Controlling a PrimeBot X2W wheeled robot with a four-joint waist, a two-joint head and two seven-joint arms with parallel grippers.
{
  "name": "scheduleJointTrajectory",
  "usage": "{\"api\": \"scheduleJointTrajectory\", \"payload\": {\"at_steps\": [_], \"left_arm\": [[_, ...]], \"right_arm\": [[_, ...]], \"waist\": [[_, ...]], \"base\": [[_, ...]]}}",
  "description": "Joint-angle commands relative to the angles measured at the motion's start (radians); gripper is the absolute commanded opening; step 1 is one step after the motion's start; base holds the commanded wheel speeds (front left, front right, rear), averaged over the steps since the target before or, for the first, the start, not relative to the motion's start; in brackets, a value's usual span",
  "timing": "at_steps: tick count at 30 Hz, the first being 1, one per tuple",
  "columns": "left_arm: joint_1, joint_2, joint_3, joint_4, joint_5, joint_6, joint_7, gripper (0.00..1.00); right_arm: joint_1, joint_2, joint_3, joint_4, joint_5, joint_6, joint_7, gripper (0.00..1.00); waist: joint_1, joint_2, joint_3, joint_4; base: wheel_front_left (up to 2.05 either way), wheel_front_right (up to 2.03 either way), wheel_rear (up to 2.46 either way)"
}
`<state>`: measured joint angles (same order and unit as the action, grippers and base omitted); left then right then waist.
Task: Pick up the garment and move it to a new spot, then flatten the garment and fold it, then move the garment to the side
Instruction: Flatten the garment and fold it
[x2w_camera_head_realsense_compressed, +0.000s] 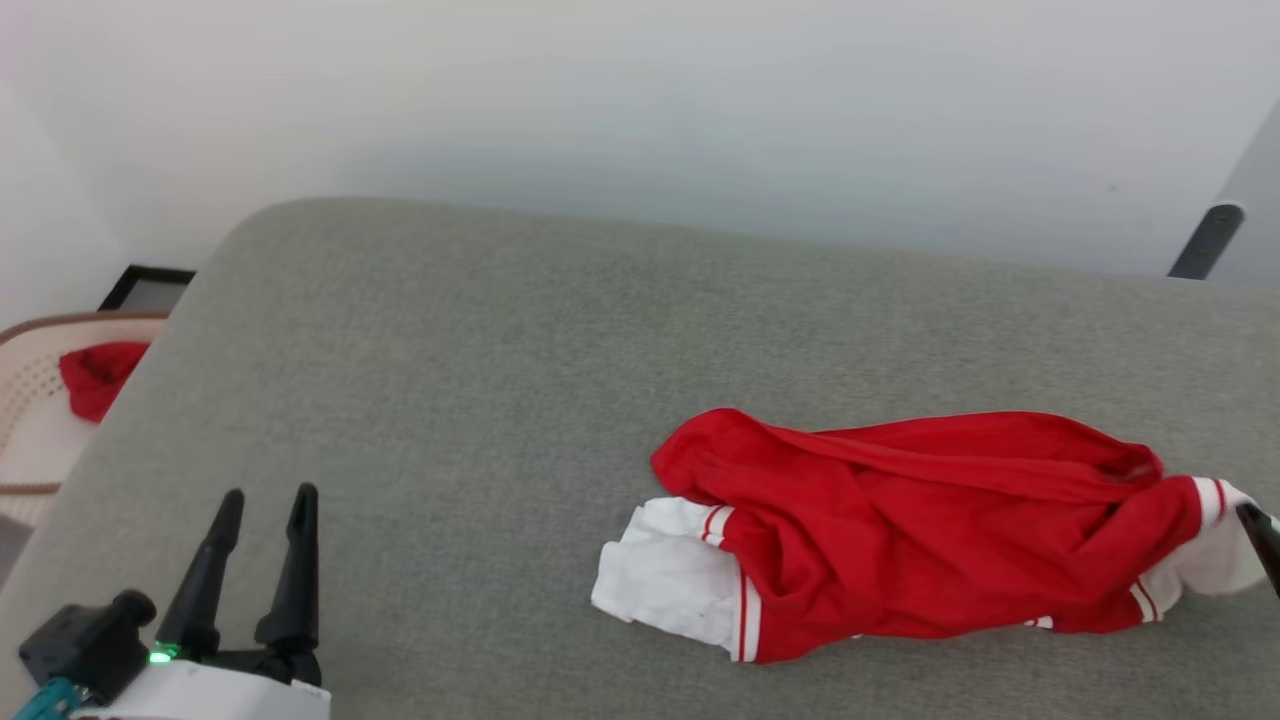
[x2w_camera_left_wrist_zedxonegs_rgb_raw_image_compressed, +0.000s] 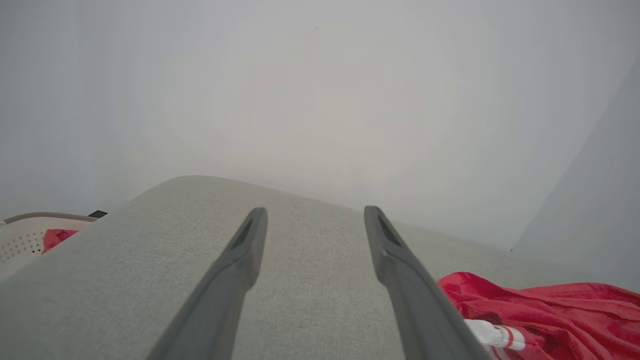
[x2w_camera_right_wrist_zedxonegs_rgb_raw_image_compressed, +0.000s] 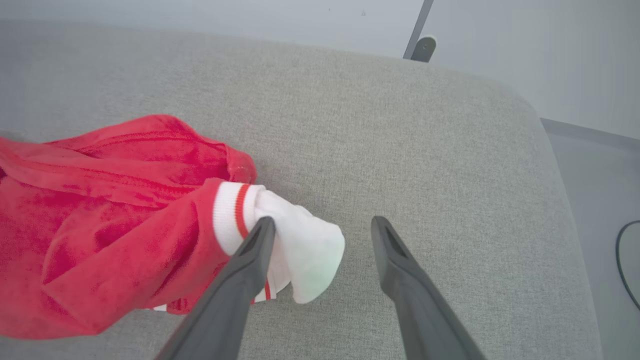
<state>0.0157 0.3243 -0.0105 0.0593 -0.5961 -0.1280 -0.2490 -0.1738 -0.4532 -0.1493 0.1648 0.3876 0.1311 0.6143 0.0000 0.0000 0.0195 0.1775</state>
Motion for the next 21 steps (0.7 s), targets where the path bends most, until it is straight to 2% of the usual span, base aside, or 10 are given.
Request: {"api": "scheduleJointTrajectory", "payload": {"at_steps": [1,7,13,21], "left_arm": [[-0.007,0.005,-0.003,-0.008,-0.007,-0.004,0.003,1.0],[-0.02,0.043,-0.028,-0.078,-0.01,-0.003,0.056,1.0],[-0.046,0.071,-0.051,-0.154,-0.022,0.001,0.135,1.0],[-0.136,0.129,-0.14,-0.211,-0.111,-0.003,0.312,1.0]], "right_arm": [[0.003,0.004,0.001,-0.01,0.001,-0.001,-0.01,1.0],[0.047,0.048,-0.001,-0.11,-0.022,-0.001,-0.11,1.0],[0.092,0.12,-0.015,-0.202,-0.055,-0.001,-0.205,1.0],[0.153,0.233,-0.014,-0.288,-0.083,-0.001,-0.303,1.0]], "waist": [[0.0,0.0,-0.012,-0.015],[0.0,0.0,-0.033,-0.059],[0.0,0.0,-0.039,-0.105],[0.0,0.0,-0.029,-0.174]], "base": [[0.0,0.0,0.0],[0.0,0.0,0.0],[0.0,0.0,0.0],[0.0,0.0,0.0]]}}
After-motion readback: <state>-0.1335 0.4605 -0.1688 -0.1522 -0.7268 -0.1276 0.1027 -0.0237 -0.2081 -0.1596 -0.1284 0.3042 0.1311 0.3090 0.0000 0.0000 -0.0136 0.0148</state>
